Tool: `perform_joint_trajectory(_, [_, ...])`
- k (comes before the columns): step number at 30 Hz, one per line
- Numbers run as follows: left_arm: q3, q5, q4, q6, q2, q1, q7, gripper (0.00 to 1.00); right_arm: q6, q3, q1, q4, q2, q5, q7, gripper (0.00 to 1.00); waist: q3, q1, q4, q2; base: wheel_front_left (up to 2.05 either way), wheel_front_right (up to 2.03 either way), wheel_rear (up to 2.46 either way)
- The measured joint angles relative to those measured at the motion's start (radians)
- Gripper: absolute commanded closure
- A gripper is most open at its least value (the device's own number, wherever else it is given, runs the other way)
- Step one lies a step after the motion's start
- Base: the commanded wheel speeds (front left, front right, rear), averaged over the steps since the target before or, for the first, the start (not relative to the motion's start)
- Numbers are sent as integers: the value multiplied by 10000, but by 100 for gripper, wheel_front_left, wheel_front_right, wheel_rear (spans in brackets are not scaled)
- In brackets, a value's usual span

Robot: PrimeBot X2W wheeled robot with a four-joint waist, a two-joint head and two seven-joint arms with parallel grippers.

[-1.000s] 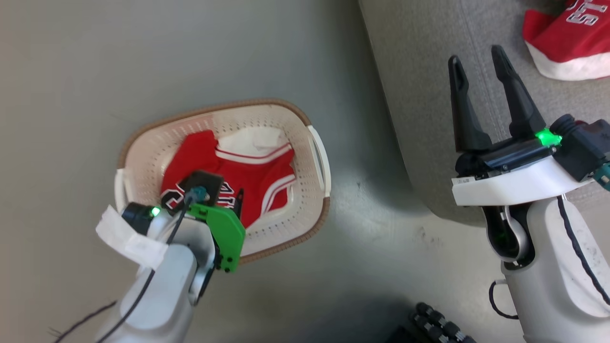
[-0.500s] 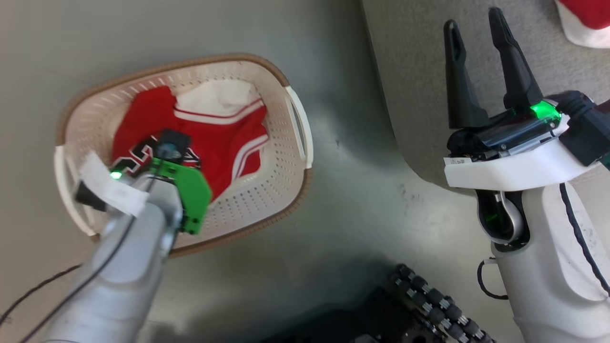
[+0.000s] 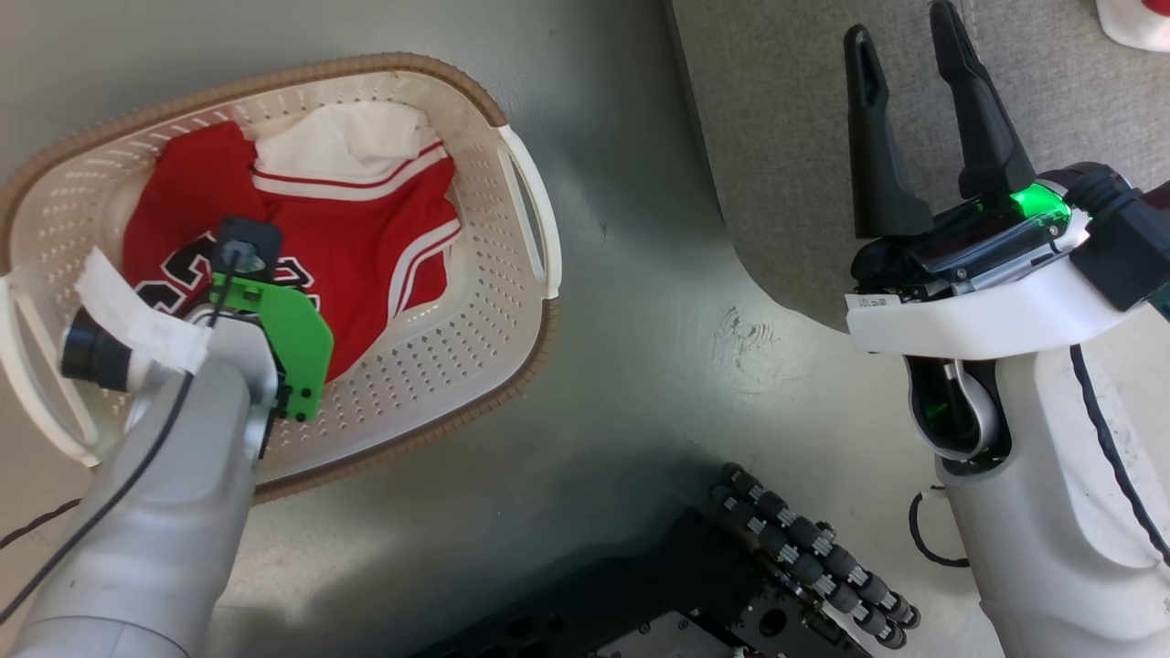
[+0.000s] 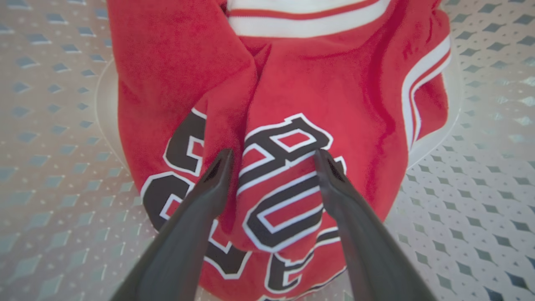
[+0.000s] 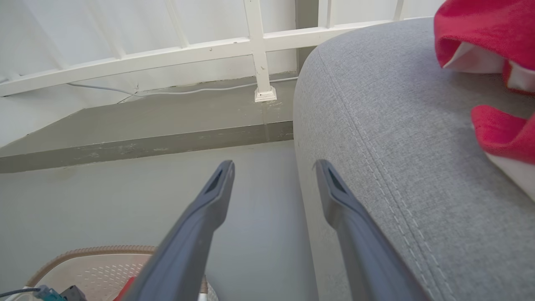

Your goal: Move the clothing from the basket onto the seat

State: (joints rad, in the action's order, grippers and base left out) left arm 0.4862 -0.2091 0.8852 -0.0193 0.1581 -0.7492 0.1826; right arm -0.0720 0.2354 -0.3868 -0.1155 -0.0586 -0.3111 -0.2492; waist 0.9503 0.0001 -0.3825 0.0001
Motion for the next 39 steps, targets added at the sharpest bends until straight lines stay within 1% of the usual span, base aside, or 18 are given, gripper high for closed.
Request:
perform_joint_trajectory(7, [-245, -240, 769, -71, -92, -298, 173, 0, 2, -21, -6, 100, 25, 0, -15, 0, 203, 0, -70, 0, 0, 0, 0])
perform_joint_trajectory(8, [-232, -240, 813, -69, -102, -340, 188, 21, 2, -21, -7, 107, 25, 0, -27, 0, 209, 0, -66, 0, 0, 0, 0])
perform_joint_trajectory(9, [-228, -240, 848, -69, -109, -384, 188, 94, 2, -21, -16, 119, 25, 0, -27, 0, 214, 0, -62, 0, 0, 0, 0])
perform_joint_trajectory(10, [-221, -240, 907, -59, -119, -438, 186, 100, 0, -21, -33, 140, 27, 0, -27, 0, 219, 0, -58, 0, 0, 0, 0])
perform_joint_trajectory(16, [-123, -240, 1229, 36, -213, -719, 29, 100, 0, -29, -212, 222, 33, 4, -58, 0, 195, 0, -25, 0, 0, 0, 0])
perform_joint_trajectory(24, [25, -238, 1657, 284, -546, -729, -439, 100, -12, -109, -344, 435, 44, 82, -58, 0, -170, 0, 111, 0, 0, 0, 0])
perform_joint_trajectory(29, [38, -255, 1653, 477, -761, -729, -1120, 100, -71, -240, -353, 694, 25, 215, -58, 0, -526, -1, 285, 0, 0, 0, 0])
perform_joint_trajectory(32, [102, -301, 1622, 752, -897, -724, -1561, 100, -73, -303, -352, 905, -33, 307, -58, 0, -784, -1, 427, 0, 0, 0, 0])
perform_joint_trajectory(36, [59, -527, 1461, 965, -1055, -700, -2219, 100, -105, -391, -343, 1200, -157, 410, -58, 0, -1182, -1, 657, 0, 0, 0, 0])
perform_joint_trajectory(37, [59, -527, 1461, 965, -1055, -700, -2219, 100, -105, -391, -343, 1200, -157, 410, -58, 0, -1182, -1, 657, 0, 0, 0, 0])
perform_joint_trajectory(39, [33, -782, 1373, 1062, -1124, -691, -2558, 100, -113, -416, -330, 1333, -240, 495, -58, 0, -1395, -1, 785, 0, 0, 0, 0])
